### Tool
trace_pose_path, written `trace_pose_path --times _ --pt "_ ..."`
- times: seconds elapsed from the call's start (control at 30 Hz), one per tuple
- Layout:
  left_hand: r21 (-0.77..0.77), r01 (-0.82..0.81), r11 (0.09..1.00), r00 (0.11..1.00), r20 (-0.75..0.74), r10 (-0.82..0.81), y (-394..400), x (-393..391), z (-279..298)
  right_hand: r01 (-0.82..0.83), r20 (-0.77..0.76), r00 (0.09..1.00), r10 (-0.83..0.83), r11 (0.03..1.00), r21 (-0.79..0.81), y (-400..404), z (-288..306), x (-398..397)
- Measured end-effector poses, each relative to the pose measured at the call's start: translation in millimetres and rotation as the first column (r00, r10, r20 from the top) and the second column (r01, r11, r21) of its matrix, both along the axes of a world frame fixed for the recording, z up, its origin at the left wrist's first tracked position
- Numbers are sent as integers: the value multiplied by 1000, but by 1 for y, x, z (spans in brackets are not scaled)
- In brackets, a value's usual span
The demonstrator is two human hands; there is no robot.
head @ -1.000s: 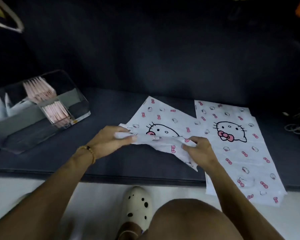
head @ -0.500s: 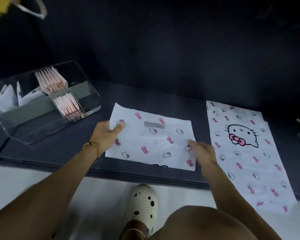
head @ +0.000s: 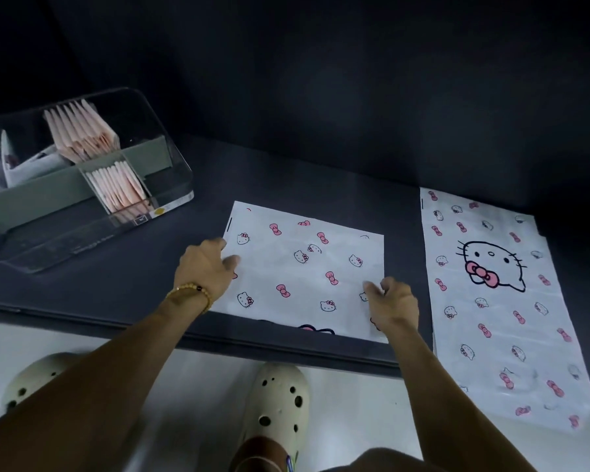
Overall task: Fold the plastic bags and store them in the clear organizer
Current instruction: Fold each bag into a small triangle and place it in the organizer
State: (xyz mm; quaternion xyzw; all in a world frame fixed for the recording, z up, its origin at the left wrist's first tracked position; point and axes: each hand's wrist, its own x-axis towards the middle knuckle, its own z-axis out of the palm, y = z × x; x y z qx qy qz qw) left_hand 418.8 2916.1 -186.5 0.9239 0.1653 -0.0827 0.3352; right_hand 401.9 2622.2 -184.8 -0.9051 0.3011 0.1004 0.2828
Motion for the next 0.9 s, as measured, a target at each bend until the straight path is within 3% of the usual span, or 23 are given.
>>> trace_pose_path --times 0.2,0.43,0.53,0.63,0.73,0.9 --pt "198 -33 980 998 66 21 5 -2 -4 14 18 1000 -15 996 86 -5 6 7" --pt "284 -46 958 995 94 20 1 1 -6 3 -7 1000 -2 993 114 -7 10 1" --pt "460 55 886 957 229 -178 -5 -9 1 6 -26 1000 -4 996 93 -4 11 1" --pt "521 246 818 823 334 -460 -14 -23 0 -21 -37 999 24 996 89 -6 12 2" --pt "495 475 727 721 255 -644 -24 -34 -8 -41 -27 999 43 996 75 -8 11 4" --pt "461 544 701 745 118 -656 -24 -43 -24 -50 -31 998 51 998 44 -8 8 6"
